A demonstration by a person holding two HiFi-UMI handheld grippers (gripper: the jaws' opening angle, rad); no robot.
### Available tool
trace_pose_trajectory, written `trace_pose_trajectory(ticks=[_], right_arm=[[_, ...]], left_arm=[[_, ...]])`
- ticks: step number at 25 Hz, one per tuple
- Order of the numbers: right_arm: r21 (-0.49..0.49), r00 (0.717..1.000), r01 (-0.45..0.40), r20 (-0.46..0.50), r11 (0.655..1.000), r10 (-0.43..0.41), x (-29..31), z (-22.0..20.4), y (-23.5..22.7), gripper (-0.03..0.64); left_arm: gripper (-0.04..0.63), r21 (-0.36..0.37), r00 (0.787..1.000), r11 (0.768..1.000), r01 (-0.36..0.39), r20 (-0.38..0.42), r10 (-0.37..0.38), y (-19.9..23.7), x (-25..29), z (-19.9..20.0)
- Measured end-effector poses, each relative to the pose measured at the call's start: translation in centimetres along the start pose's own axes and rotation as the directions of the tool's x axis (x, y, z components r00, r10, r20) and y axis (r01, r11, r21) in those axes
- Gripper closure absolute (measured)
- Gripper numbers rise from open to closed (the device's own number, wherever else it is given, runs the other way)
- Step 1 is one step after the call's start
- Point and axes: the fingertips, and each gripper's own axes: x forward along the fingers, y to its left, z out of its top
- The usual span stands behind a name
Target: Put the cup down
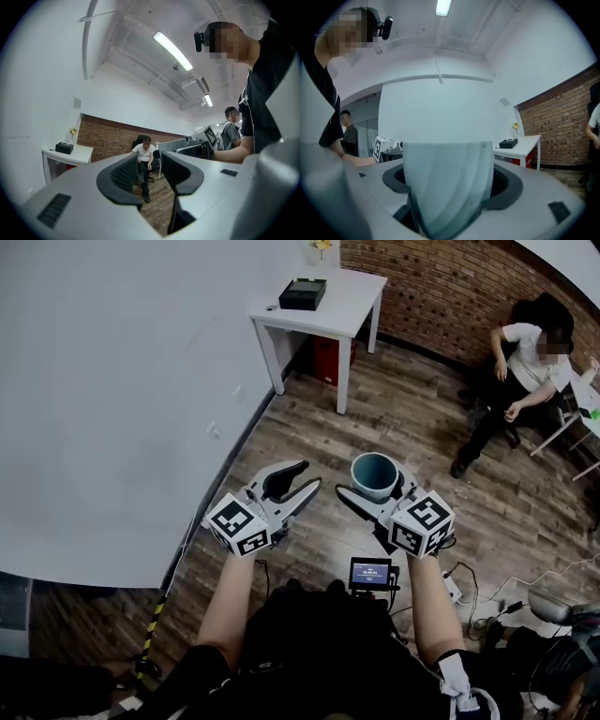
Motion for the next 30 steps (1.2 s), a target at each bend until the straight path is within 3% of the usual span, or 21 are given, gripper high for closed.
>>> trace_pose_trajectory(ticks=[15, 30], right_arm=[[0.026, 1.0, -0.013, -0.009, 1.0, 0.013, -1.4, -1.4, -3.5, 0.206], [0.066, 1.0, 0.023, -0.021, 0.998, -0.021, 3.2, -2.1, -10.1, 0.206]], left_arm=[[0.436, -0.002, 1.0, 1.0, -0.016, -0.011, 0.016, 0.4, 3.1, -1.7], [0.436, -0.024, 1.0, 1.0, -0.002, -0.02, 0.002, 8.0, 6.7, -3.1]])
